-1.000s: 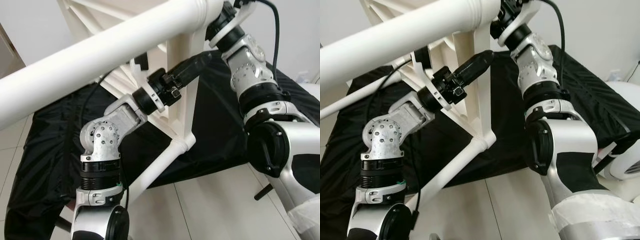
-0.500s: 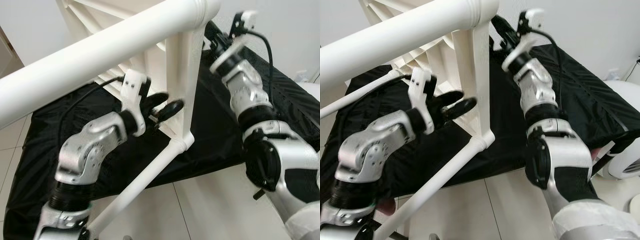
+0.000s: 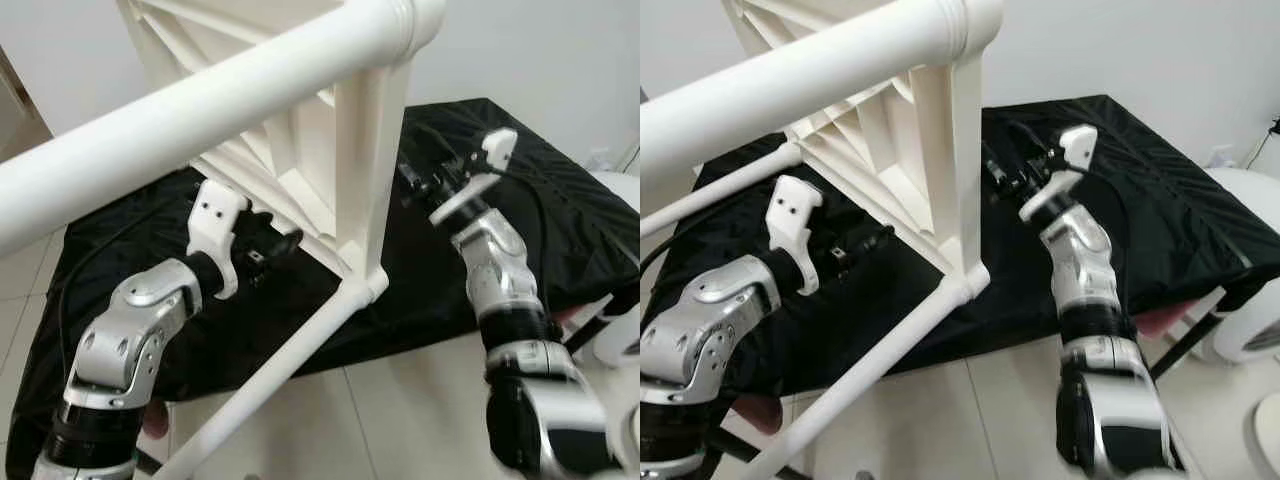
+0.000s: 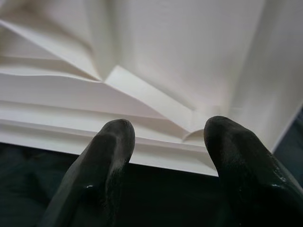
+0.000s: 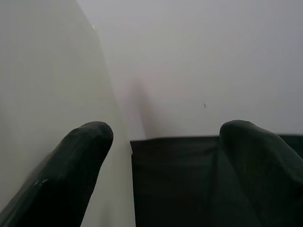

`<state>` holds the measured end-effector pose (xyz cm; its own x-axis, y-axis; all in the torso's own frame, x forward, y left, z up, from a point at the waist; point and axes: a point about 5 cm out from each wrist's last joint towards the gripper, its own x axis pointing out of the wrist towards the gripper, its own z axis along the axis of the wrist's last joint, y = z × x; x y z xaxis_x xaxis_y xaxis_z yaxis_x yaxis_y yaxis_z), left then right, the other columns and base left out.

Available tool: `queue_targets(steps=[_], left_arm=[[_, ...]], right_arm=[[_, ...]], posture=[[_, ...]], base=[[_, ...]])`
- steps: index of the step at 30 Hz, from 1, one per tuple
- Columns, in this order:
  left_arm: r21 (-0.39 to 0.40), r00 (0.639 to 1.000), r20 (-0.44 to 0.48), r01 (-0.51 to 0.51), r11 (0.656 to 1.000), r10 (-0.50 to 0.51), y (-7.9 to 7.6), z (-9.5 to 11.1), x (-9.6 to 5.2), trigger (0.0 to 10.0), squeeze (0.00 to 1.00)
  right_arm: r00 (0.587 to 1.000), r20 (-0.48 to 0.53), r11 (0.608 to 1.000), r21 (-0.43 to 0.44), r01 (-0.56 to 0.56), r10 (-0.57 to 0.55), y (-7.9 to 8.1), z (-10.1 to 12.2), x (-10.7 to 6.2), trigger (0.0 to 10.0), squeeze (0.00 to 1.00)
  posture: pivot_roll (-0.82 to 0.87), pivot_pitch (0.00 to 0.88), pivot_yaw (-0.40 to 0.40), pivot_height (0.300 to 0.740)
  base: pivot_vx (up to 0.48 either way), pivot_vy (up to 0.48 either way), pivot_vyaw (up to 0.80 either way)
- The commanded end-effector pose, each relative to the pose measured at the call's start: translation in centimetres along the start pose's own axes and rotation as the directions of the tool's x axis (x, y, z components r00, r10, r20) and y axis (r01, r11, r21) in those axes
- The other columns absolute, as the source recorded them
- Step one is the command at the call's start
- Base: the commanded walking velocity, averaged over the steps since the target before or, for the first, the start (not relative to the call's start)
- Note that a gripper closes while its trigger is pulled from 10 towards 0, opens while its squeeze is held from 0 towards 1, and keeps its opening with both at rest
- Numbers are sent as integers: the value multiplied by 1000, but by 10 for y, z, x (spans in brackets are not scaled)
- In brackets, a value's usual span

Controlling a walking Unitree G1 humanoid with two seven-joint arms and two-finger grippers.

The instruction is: Building children table

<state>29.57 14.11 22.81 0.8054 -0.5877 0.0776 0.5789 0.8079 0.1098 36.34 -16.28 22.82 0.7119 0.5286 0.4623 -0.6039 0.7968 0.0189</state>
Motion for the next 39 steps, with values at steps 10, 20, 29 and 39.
queue_targets(steps=[10, 20, 29, 39], left_arm=[[-127, 927, 32, -367, 921, 374, 12, -29, -8, 10000, 0], [-151, 856, -17, -513, 845, 517, 21, -56, -20, 10000, 0], [-61, 828, 21, -559, 827, 561, 16, -59, -19, 10000, 0], [46, 781, 66, -624, 780, 621, 12, -63, -37, 10000, 0]], right_arm=[[991, 12, 991, -27, 132, -132, 26, -10, -38, 10000, 0], [964, -61, 966, -12, 260, -260, 37, -22, -67, 10000, 0], [948, -105, 954, -40, 297, -300, 46, -34, -72, 10000, 0], [950, -150, 961, -86, 262, -272, 57, -40, -86, 10000, 0]], posture=[[-76, 86, 50, 740], [-40, 83, 49, 740], [-49, 51, 38, 740], [-51, 12, 44, 740]], base=[[0, 0, 0], [0, 0, 0], [0, 0, 0], [0, 0, 0]])
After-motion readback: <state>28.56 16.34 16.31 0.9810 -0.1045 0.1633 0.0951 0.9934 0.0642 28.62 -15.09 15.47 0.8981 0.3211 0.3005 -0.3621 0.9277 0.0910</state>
